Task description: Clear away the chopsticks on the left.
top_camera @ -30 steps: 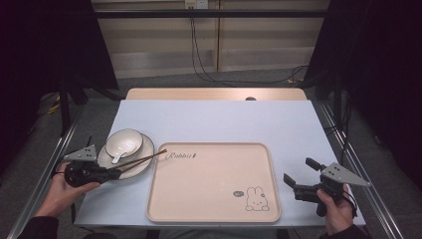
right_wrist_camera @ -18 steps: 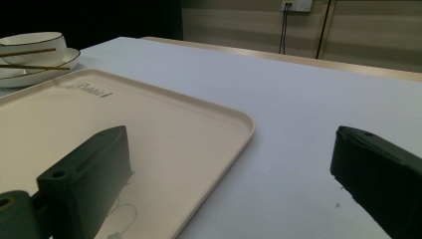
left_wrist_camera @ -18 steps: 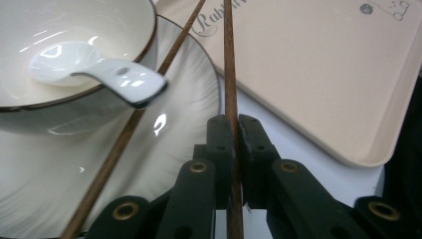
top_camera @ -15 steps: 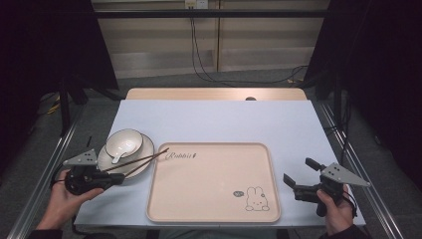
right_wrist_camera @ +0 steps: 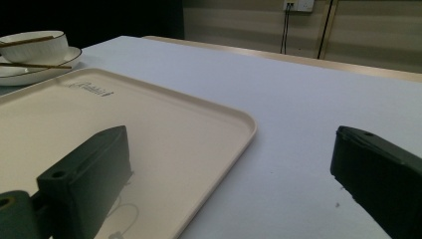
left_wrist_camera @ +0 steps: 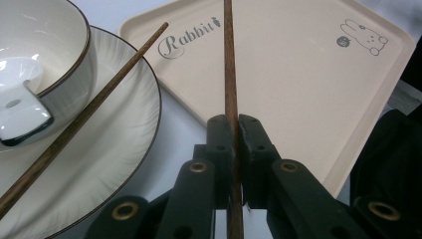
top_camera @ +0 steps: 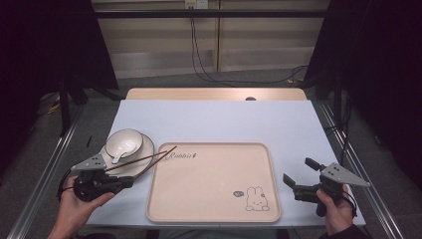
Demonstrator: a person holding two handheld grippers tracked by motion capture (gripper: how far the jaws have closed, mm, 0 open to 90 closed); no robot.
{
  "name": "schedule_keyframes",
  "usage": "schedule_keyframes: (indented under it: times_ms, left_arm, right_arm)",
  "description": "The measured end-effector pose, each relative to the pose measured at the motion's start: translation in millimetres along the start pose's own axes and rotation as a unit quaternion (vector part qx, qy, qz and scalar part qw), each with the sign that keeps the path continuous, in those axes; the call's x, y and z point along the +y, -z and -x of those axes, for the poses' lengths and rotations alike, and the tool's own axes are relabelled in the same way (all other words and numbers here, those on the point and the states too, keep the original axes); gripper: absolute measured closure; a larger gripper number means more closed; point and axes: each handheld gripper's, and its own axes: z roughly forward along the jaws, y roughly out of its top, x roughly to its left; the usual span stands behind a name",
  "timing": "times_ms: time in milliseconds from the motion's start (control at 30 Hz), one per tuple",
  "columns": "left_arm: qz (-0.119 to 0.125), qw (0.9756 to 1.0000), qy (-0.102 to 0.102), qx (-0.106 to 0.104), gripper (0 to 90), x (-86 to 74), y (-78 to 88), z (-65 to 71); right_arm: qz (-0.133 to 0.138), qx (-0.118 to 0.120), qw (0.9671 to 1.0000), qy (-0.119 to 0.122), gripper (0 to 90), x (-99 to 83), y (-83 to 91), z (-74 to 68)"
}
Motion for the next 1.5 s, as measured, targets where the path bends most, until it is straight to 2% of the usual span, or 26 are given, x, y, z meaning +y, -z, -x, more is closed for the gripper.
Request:
schedule_keyframes:
  times_ms: [100,233,300,333,433,667,767,867,933,1067,1100,1167,1267,1400,1500]
  left_arm:
    - [0.005,0.9999,0.008,0.008,84.7,3.6,-3.1,12.5]
    - [0.011,0.9998,0.011,0.013,84.6,7.1,-7.2,21.7]
    - [0.019,0.9995,0.024,0.011,84.6,8.5,-10.7,25.3]
    - [0.02,0.9992,0.027,0.021,84.6,9.2,-13.0,27.2]
    - [0.027,0.9983,0.045,0.026,84.6,11.3,-18.3,29.7]
    - [0.027,0.997,0.059,0.041,84.6,21.6,-30.5,43.1]
    - [0.017,0.9959,0.07,0.055,84.6,25.4,-39.1,49.8]
    - [0.018,0.9944,0.092,0.049,84.6,31.7,-50.7,58.0]
    - [0.011,0.9939,0.094,0.057,84.6,37.4,-62.5,62.3]
    - [0.008,0.9919,0.107,0.069,84.6,41.3,-77.6,61.9]
    - [0.0,0.9911,0.113,0.07,84.5,41.2,-80.6,59.8]
    - [0.004,0.9886,0.128,0.078,84.5,38.4,-86.0,55.8]
    - [-0.002,0.9866,0.145,0.076,84.6,31.5,-92.1,50.6]
    - [-0.024,0.9855,0.145,0.085,84.5,24.5,-100.2,46.0]
    - [-0.026,0.9842,0.148,0.094,84.5,22.9,-104.4,41.9]
  right_arm:
    - [0.0,0.001,1.0,-0.001,2.1,0.2,-0.2,-0.2]
    - [0.0,0.0,1.0,0.0,2.1,0.3,-0.8,-0.5]
    - [0.0,0.0,1.0,0.0,2.1,0.4,-0.9,-0.5]
    - [0.0,0.001,1.0,0.0,2.1,0.4,-1.0,-0.7]
    - [0.0,0.002,1.0,0.0,2.2,0.3,-1.1,-0.7]
    - [-0.003,0.003,1.0,-0.001,2.2,0.4,-1.5,-1.1]
    - [-0.002,0.003,1.0,0.0,2.2,0.4,-1.8,-1.0]
    - [-0.001,0.003,1.0,0.002,2.2,0.4,-2.1,-0.8]
    - [-0.001,0.003,1.0,0.002,2.2,0.5,-2.1,-0.8]
    - [0.0,0.003,1.0,0.002,2.2,0.2,-1.9,-1.0]
    - [0.001,0.003,1.0,0.002,2.2,0.2,-1.9,-1.0]
    - [0.001,0.004,1.0,0.001,2.2,0.2,-2.0,-0.9]
    - [0.002,0.005,1.0,0.002,2.2,0.3,-2.0,-1.0]
    - [0.0,0.01,0.9999,0.003,2.2,0.5,-2.0,-2.2]
    - [-0.001,0.009,0.9999,0.003,2.2,0.4,-2.0,-2.2]
